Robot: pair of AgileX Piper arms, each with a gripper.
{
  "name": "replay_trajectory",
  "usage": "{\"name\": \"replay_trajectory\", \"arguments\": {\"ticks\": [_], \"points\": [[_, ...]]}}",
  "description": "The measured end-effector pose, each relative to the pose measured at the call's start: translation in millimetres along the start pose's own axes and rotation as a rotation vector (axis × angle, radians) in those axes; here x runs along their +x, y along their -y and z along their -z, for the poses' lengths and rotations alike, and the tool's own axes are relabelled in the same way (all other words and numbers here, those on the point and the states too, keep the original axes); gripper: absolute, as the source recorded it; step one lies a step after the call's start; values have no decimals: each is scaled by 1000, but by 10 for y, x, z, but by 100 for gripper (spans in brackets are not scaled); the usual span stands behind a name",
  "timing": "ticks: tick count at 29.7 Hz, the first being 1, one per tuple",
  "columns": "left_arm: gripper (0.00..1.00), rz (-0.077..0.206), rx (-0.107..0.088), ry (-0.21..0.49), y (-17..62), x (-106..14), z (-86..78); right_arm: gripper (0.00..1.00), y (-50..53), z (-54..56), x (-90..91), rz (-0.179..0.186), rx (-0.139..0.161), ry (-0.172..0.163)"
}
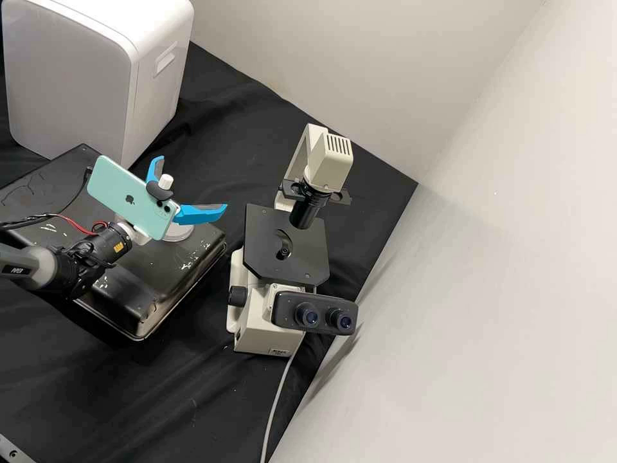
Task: Place the petri dish on the microscope
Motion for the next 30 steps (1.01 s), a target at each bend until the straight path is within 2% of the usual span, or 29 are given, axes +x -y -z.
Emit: {"name": "replay_trajectory", "arguments": {"ticks": [12, 17, 23, 24, 26, 30], "points": [[100, 0, 0, 0, 0, 0, 0, 100, 0, 0, 0, 0, 0, 0], [100, 12, 0, 17, 58, -52, -45, 100, 0, 0, 0, 0, 0, 0], [100, 27, 1, 70, 221, -248, -168, 100, 0, 0, 0, 0, 0, 0], [100, 28, 9, 86, 264, -311, -200, 100, 0, 0, 0, 0, 0, 0], [100, 35, 10, 105, 321, -395, -236, 100, 0, 0, 0, 0, 0, 0], [100, 44, 13, 145, 385, -559, -308, 100, 0, 0, 0, 0, 0, 0]]}}
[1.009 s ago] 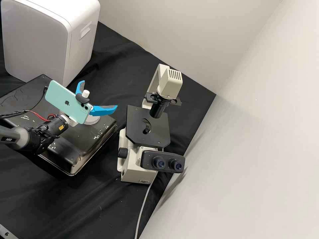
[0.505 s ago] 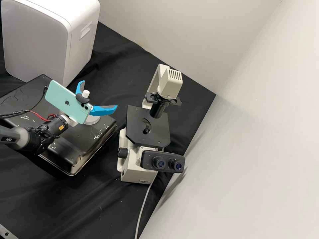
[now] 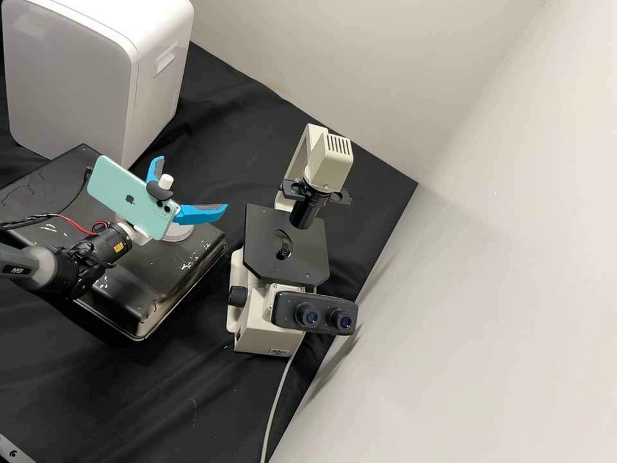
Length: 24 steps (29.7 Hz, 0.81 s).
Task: Place the petri dish on the microscope
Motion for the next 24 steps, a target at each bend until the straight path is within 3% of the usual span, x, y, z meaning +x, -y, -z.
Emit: {"name": "replay_trajectory", "arguments": {"ticks": [6, 11, 16, 24], "points": [[100, 25, 1, 62, 38, -206, -139, 100, 0, 0, 0, 0, 0, 0], [100, -1, -8, 128, -22, -327, -289, 100, 0, 0, 0, 0, 0, 0], [100, -23, -32, 197, -72, -430, -468, 100, 0, 0, 0, 0, 0, 0], [100, 10, -36, 306, -5, -706, -613, 100, 0, 0, 0, 0, -1, 0]]}}
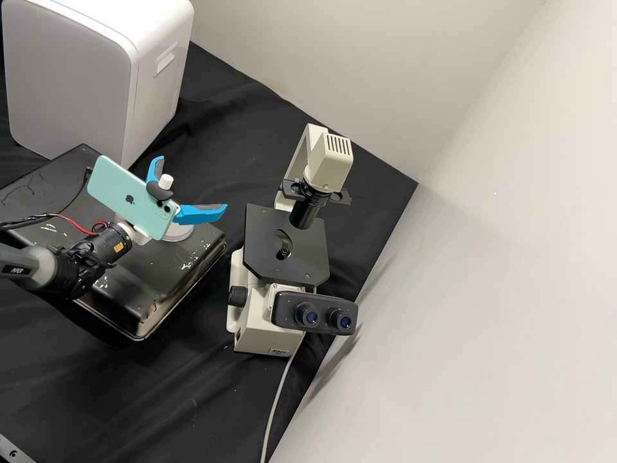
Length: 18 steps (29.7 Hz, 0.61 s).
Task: Place the petri dish on the microscope
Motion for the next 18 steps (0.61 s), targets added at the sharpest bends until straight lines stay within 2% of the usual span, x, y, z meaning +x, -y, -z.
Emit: {"name": "replay_trajectory", "arguments": {"ticks": [4, 9, 12, 18], "points": [[100, 20, -17, 57, 46, -130, -119, 100, 0, 0, 0, 0, 0, 0], [100, 36, -64, 61, 81, -195, -196, 100, 0, 0, 0, 0, 0, 0], [100, 38, -109, 43, 87, -202, -204, 100, 0, 0, 0, 0, 0, 0], [100, 49, -138, 44, 104, -222, -261, 100, 0, 0, 0, 0, 0, 0]]}}
